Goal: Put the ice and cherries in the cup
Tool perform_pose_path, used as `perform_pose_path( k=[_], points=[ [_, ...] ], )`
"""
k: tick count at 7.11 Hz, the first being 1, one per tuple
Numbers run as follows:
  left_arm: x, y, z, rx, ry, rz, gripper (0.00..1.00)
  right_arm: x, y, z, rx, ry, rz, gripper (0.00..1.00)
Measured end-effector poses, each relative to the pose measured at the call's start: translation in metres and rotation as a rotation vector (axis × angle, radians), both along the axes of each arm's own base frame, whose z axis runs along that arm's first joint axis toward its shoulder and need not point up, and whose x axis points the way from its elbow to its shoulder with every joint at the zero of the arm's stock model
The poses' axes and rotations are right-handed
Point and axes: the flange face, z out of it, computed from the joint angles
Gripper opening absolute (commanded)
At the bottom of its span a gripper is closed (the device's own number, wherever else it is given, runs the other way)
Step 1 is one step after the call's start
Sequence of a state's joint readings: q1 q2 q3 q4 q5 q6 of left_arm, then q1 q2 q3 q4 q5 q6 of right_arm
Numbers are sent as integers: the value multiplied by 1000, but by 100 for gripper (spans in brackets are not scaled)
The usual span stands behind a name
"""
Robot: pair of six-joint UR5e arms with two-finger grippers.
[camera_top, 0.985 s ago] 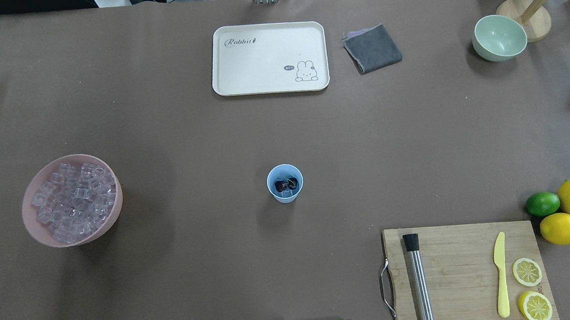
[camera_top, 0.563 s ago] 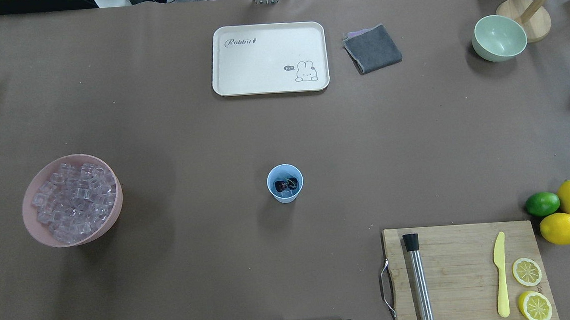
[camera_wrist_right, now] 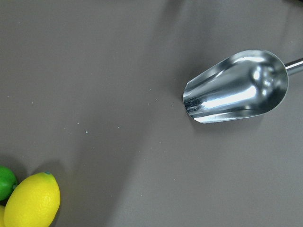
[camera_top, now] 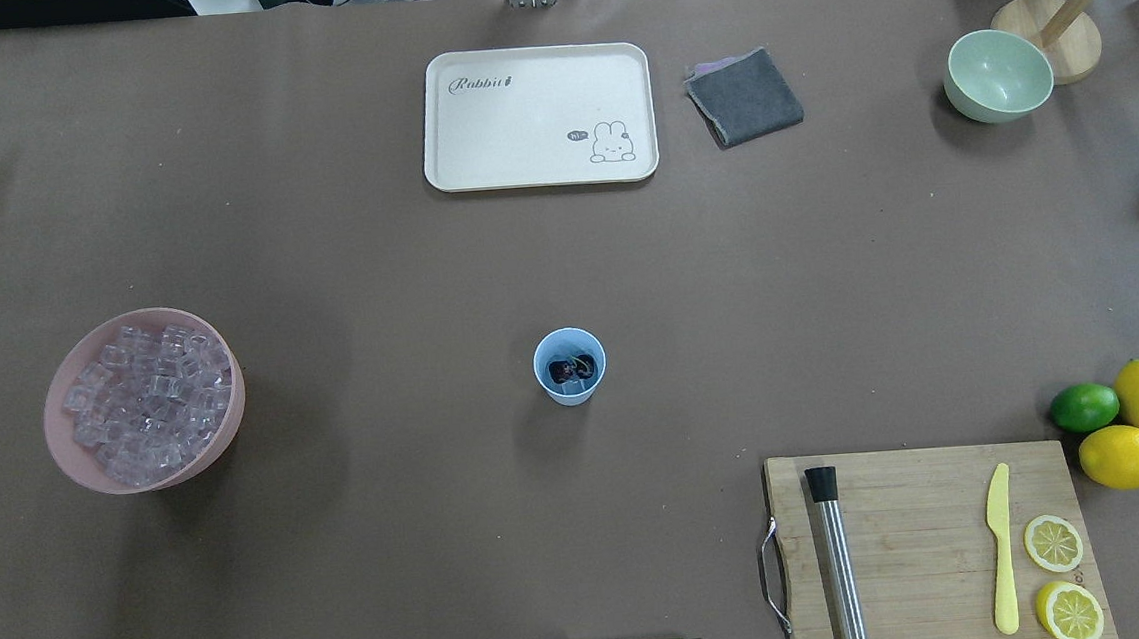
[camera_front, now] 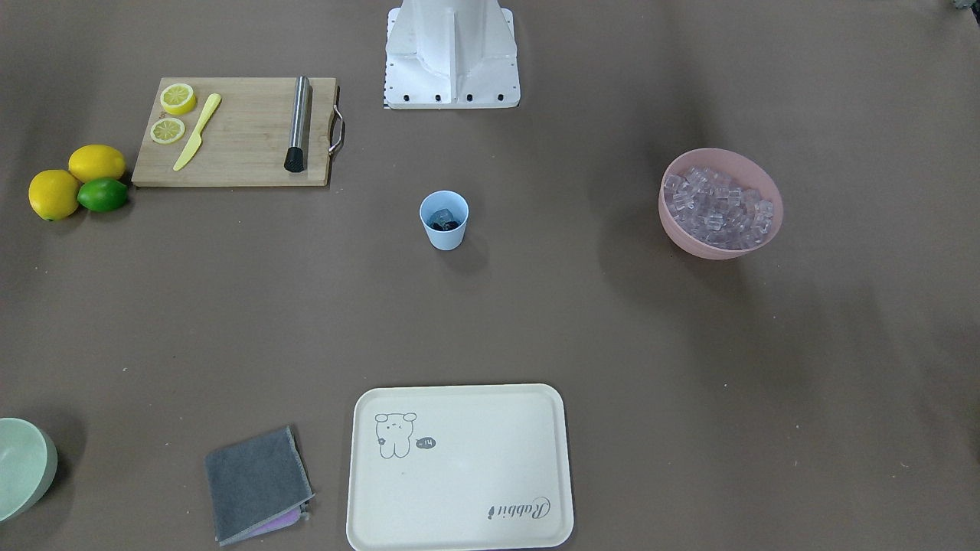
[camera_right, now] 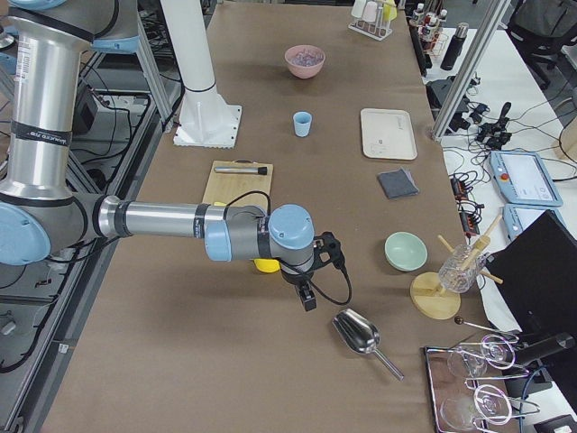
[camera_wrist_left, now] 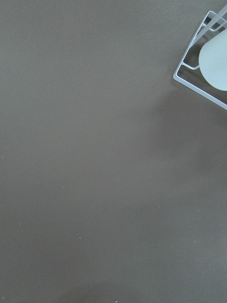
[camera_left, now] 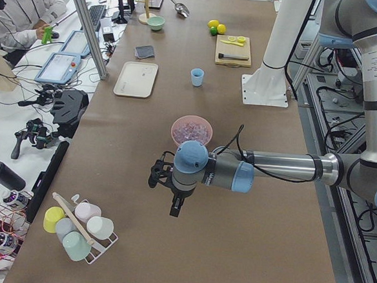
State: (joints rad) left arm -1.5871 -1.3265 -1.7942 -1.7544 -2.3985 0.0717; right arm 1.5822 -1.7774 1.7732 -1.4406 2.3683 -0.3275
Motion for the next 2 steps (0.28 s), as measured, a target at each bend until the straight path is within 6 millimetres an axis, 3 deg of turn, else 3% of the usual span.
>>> perform_pose_path(
  k=[2],
  points=[
    [1,-4,-1,3,-1,2,98,-1,0,1,-1,2,-2,100]
  ],
)
